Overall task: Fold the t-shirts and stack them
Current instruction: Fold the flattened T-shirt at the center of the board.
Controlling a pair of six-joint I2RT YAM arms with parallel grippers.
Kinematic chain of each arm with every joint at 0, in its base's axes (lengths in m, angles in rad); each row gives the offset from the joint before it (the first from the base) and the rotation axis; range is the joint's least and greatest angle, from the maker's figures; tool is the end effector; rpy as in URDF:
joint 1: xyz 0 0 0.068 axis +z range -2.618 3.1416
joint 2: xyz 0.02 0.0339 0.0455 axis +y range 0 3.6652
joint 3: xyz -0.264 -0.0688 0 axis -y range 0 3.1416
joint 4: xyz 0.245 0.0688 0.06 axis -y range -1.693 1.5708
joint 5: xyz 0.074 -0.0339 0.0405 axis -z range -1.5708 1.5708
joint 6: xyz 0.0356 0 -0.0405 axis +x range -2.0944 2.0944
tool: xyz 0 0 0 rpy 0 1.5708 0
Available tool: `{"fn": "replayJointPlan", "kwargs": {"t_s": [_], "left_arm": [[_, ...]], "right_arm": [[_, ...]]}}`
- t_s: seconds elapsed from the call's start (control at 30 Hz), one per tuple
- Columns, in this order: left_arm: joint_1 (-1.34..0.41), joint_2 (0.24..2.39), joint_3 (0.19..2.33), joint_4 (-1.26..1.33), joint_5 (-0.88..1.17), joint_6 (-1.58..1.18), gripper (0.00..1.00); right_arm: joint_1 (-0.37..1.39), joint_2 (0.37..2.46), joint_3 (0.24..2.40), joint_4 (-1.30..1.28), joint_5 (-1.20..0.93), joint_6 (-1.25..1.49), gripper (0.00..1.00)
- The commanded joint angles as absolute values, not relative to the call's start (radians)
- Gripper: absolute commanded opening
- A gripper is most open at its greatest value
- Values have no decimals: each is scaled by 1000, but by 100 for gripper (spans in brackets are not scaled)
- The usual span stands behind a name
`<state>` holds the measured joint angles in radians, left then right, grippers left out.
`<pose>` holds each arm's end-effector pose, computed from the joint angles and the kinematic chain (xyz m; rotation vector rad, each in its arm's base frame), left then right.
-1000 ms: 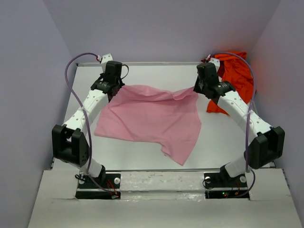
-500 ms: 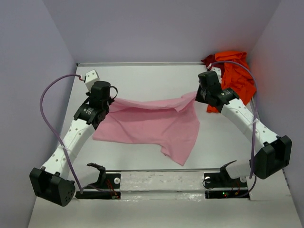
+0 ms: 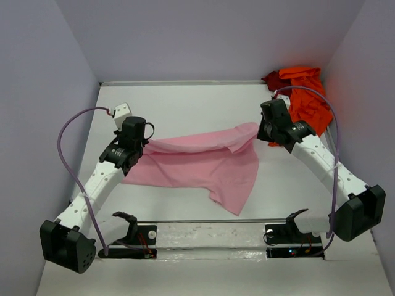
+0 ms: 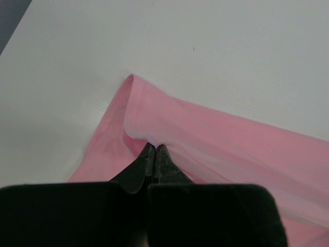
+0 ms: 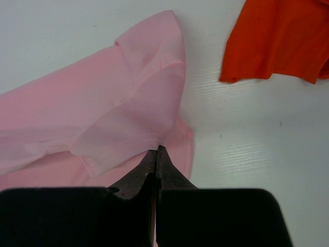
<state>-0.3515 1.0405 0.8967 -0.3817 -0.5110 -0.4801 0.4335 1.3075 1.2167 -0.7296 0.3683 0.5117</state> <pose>0.2204 -0.0623 0.3128 -0.4291 1.9777 0.0125 0.2539 0.1034 0.3275 0.2603 2.3074 0.0311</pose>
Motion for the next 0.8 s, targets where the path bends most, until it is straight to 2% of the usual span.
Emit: {"fn": "replayJointPlan", "kwargs": {"t_s": [0.0, 0.17, 0.4, 0.77], "left_arm": [[-351, 1100, 1041, -305, -572, -457, 0], [-351, 1236, 1296, -285, -601, -393, 0], [-336, 1445, 1500, -249, -612, -377, 0], [-195, 1528, 1448, -189, -591, -410, 0]], "right_arm": [[440, 1299, 1304, -631, 365, 457, 0], [440, 1399, 1463, -516, 351, 396, 0], [440, 1624, 1736, -462, 395, 327, 0], [327, 1761, 1818, -442, 460, 377, 0]]}}
